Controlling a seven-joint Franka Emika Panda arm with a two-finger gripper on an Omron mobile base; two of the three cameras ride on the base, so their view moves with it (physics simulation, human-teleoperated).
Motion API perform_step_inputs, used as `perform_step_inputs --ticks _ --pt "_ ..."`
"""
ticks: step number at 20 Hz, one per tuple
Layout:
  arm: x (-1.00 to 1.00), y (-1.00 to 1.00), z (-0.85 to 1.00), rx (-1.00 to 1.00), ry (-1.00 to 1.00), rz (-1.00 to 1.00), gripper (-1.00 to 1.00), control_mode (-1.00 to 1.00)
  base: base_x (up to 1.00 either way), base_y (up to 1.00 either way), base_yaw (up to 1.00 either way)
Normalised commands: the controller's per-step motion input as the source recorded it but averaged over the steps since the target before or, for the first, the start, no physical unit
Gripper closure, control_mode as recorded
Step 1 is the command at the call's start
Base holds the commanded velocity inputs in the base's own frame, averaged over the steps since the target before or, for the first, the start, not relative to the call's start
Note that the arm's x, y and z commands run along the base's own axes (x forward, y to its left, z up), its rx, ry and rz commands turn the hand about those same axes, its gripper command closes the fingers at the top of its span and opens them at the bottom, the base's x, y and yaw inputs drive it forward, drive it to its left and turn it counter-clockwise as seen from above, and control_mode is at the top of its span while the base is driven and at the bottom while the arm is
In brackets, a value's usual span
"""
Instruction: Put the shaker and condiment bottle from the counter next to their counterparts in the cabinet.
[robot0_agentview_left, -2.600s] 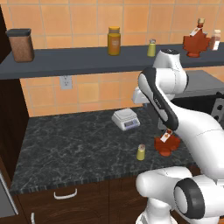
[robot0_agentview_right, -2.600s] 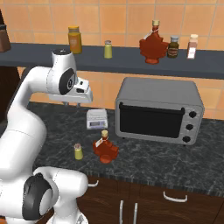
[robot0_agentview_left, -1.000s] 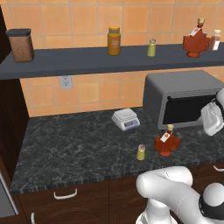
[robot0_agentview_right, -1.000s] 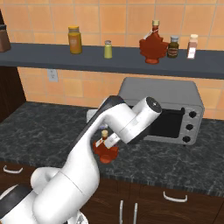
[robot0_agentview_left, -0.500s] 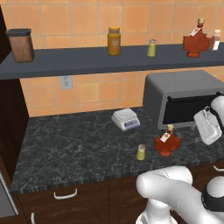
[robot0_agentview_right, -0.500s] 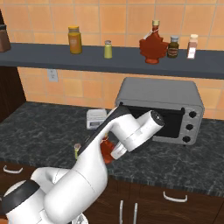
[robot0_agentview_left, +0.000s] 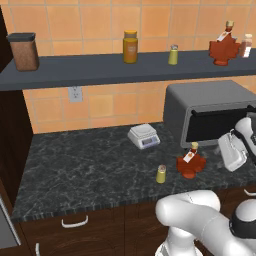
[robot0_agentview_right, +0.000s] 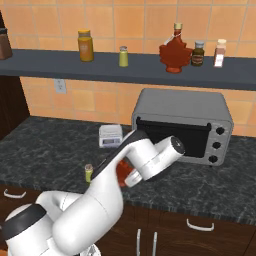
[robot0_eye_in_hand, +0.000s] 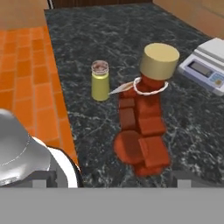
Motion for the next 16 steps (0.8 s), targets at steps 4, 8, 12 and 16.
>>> perform_step_inputs --ticks 4,8,12,16 --pt "0.21 0.17 -0.11 0.06 0.0 -0.06 -1.0 -1.0 0.0 0.0 0.0" --pt "0.33 0.08 -0.2 0.04 0.0 -0.02 -1.0 -1.0 0.0 0.0 0.0" --pt "0.43 0.0 -0.19 0.05 0.0 0.0 -1.0 -1.0 0.0 0.0 0.0" --pt "0.42 0.07 -0.27 0.09 0.0 0.0 -1.0 -1.0 0.0 0.0 0.0"
